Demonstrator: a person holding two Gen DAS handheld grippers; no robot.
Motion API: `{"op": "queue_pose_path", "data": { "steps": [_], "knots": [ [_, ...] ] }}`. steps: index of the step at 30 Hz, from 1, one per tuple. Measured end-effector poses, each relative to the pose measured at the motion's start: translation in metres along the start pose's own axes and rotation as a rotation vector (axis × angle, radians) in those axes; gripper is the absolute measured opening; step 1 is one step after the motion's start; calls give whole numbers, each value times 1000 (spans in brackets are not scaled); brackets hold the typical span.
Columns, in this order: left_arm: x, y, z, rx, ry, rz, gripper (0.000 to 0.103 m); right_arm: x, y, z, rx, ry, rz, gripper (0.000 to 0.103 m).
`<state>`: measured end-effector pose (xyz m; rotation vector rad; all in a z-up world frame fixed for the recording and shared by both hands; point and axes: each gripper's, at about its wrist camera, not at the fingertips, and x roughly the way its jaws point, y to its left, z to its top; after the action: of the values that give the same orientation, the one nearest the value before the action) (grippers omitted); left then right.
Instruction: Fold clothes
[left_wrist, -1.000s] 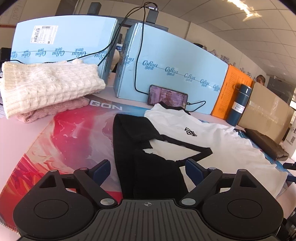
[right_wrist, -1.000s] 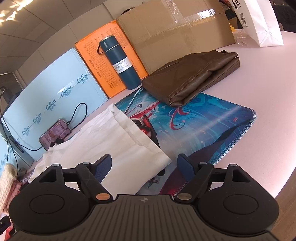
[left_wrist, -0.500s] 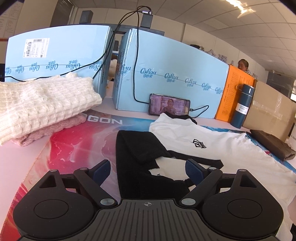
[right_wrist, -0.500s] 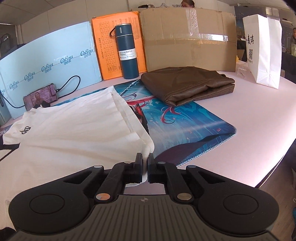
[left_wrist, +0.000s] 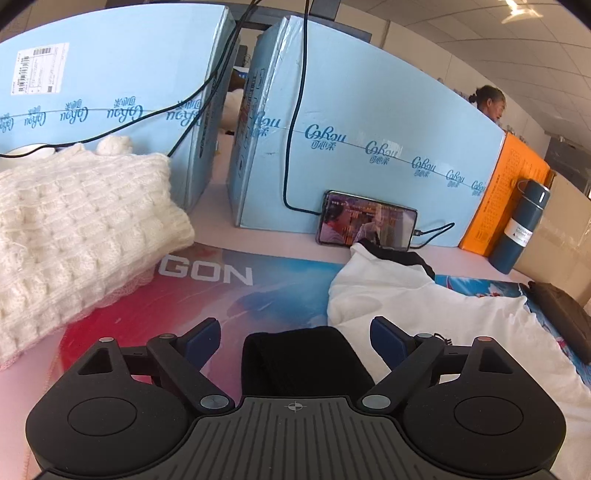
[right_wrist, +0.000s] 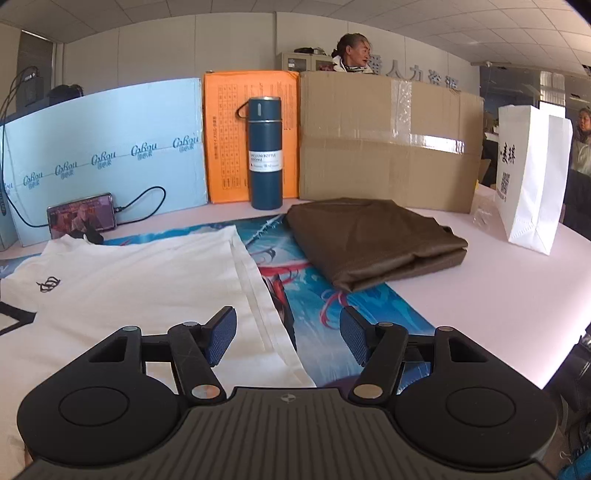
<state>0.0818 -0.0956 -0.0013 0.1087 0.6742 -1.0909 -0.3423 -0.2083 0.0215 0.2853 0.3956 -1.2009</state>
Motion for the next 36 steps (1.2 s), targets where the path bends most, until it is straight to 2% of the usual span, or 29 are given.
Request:
{"op": "queue_pose_path", "data": {
  "steps": [3,7,10,15,17,19,20,21,23,24,27,29,31,33,36],
  "knots": [
    [16,2,-5,-2,11,14,90,20,26,37,-25,-51,100,69],
    [30,5,-15,30,31,59,90,66,81,86,-19,-21,278,75],
    [34,2,-18,86,30,112,92,117,136,111,-64,31,414,79],
    [32,6,-17,64,28,70,97,209,219,112,-47,210,533,79],
    [32,6,-18,65,28,68,98,238,246,103,-62,267,517,79],
    [32,6,-18,63,27,65,98,260,266,91,-75,279,443,78],
    [32,6,-17,62,27,65,98,264,271,85,-95,266,415,67],
    [33,6,-17,60,27,66,98,269,275,80,-115,254,387,45],
    [33,7,-17,58,26,68,98,269,280,72,-199,212,399,14],
    [34,6,-17,64,28,78,98,268,280,72,-212,206,395,14],
    [35,3,-17,82,32,114,98,272,274,75,-213,184,314,14],
    [35,4,-16,80,32,133,98,277,269,74,-206,174,316,16],
    [35,5,-16,80,32,155,98,278,266,73,-196,165,314,26],
    [35,6,-15,84,34,181,98,280,265,74,-191,164,289,42],
    [37,6,-15,95,43,231,101,280,259,76,-156,167,282,54]
  ]
}}
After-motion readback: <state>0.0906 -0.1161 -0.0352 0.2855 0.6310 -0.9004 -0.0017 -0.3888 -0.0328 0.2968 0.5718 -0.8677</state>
